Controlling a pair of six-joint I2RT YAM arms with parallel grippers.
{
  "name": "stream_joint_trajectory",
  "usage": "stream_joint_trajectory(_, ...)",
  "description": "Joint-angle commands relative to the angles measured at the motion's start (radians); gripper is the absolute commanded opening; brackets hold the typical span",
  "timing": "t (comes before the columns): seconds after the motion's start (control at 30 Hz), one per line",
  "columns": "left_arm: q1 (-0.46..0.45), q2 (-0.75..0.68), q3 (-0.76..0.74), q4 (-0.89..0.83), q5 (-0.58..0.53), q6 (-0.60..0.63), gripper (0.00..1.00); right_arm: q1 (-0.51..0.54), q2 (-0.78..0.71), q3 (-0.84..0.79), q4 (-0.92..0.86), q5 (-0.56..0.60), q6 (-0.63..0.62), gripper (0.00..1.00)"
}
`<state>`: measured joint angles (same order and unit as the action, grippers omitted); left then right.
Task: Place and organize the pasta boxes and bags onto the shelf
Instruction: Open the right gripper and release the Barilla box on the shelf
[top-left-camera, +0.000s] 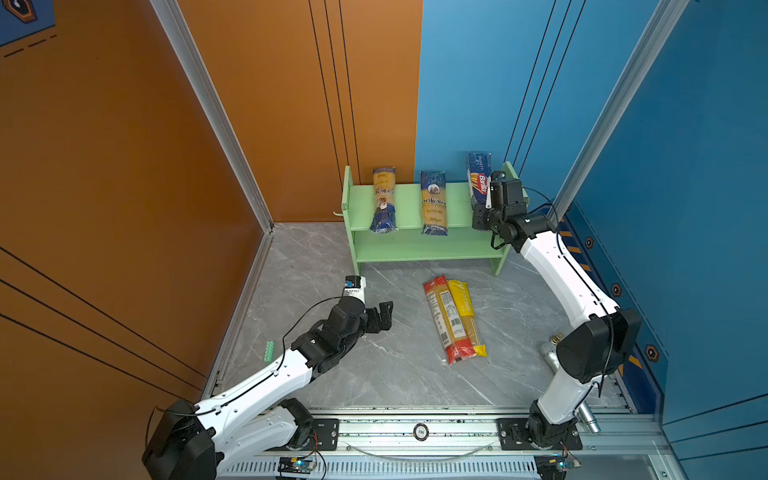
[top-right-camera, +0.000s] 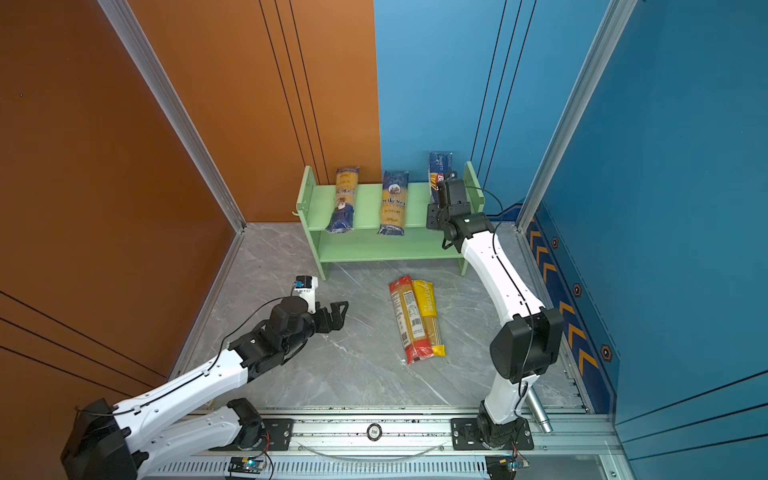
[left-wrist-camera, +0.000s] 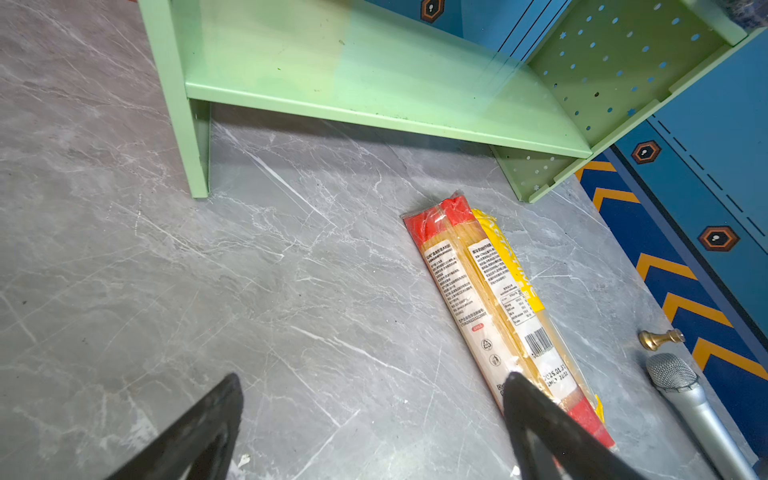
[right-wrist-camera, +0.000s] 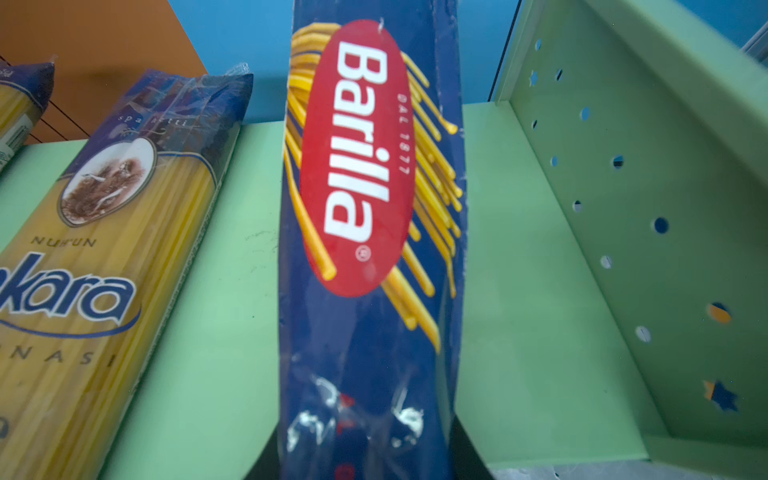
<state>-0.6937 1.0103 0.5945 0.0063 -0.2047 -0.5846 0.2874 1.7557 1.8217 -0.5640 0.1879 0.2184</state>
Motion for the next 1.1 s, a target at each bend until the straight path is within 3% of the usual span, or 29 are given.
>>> stream_joint_trajectory(0.0, 0.007, -0.021, -0.014, -0.019, -0.005, 0.004, 0.98, -0.008, -0.016, -0.015, 0.073, 0.026, 0.014, 0.33)
stream_joint_trajectory(1.07, 0.011, -0.026, -0.018, -0.025, -0.003, 0.001, 0.98, -0.017, -0.01, -0.041, 0.07, 0.006, 0.018, 0.44)
